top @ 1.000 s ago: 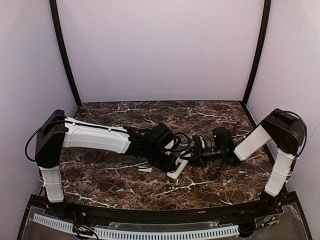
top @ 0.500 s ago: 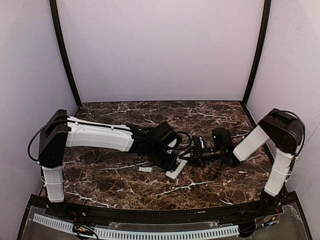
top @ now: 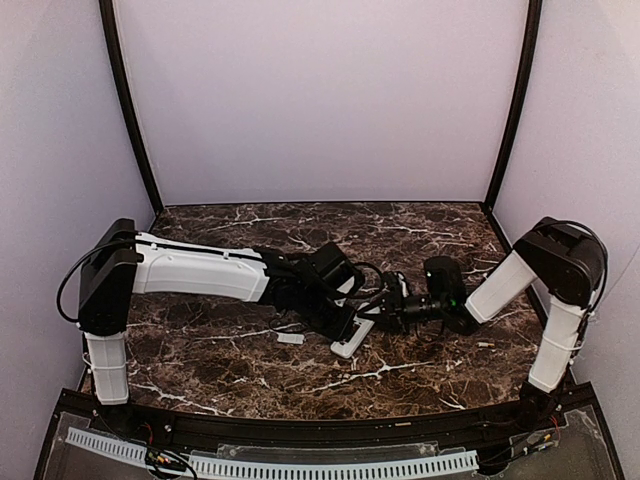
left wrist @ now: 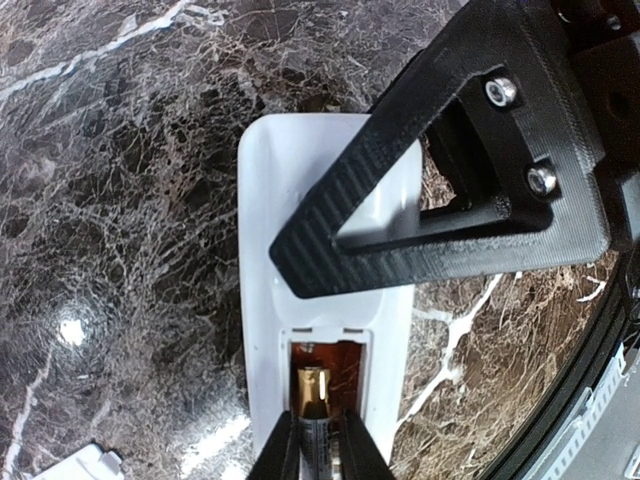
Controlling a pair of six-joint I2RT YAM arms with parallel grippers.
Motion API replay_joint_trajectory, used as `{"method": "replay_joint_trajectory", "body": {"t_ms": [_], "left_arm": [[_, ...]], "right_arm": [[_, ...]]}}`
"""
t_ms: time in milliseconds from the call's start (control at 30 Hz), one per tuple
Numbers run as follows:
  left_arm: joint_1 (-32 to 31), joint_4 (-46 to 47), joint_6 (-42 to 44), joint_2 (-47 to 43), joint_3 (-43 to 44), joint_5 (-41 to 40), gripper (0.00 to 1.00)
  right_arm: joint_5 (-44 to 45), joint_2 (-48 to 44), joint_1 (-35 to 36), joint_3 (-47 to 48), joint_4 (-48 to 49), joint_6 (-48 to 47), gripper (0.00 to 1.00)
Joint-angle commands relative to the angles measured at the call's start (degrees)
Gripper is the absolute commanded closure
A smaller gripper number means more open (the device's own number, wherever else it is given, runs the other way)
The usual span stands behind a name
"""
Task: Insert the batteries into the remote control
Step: Place the battery in the battery compartment, then load the battery into the battery compartment.
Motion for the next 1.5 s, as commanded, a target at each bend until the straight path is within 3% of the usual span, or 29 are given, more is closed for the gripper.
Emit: {"method": "replay_joint_trajectory", "body": {"t_ms": [0,400,533,600,633,700,767,933,1100,1200,1467], "left_arm": [[-0.2,-1.3,1.0,-0.6,0.9,0.0,0.83],[0.0,7.4,3.2,-7.8,-4.4,1.2,0.72],[0.1,15.8,9.1,-15.5,-12.8,-0.9,0.53],[0.3,21.6,13.3,-21.0,-19.0,-2.8,0.39],[0.3,25.7,15.8,-24.3,-22.9,-3.2,0.25],[0.8,29.2,19.7,-28.3,-27.4,-2.4,0.09],[1.2,30.3,25.1,-30.6,-29.7,1.2,0.06],[1.2,29.1,41.4,-32.0,-32.7,14.5,0.19],[0.0,27.3,55.7,-30.6,-33.3,19.6,0.35],[-0.9,24.3,60.0,-27.8,-30.8,20.1,0.47],[-3.0,20.2,66.2,-21.7,-27.4,20.3,0.61]], "right_arm": [[-2.3,1.8,0.6,-0.8,5.1,1.9,1.0],[-3.9,3.1,0.6,-2.0,7.8,2.5,1.0],[-6.3,3.7,0.6,-1.6,9.2,2.2,1.0],[-7.5,3.7,0.6,-1.4,8.9,1.7,1.0],[-8.0,3.6,0.6,-1.3,8.7,1.4,1.0],[-8.8,3.4,0.6,-1.1,7.9,0.8,1.0],[-9.9,3.4,0.6,-1.1,7.4,0.4,1.0],[-13.0,3.6,0.7,-0.5,6.4,-0.6,1.0],[-15.3,3.5,1.4,1.2,2.9,-3.1,1.0],[-16.4,3.8,1.9,2.4,1.7,-4.0,1.0],[-18.3,4.5,3.2,4.7,-0.8,-6.1,1.0]]}}
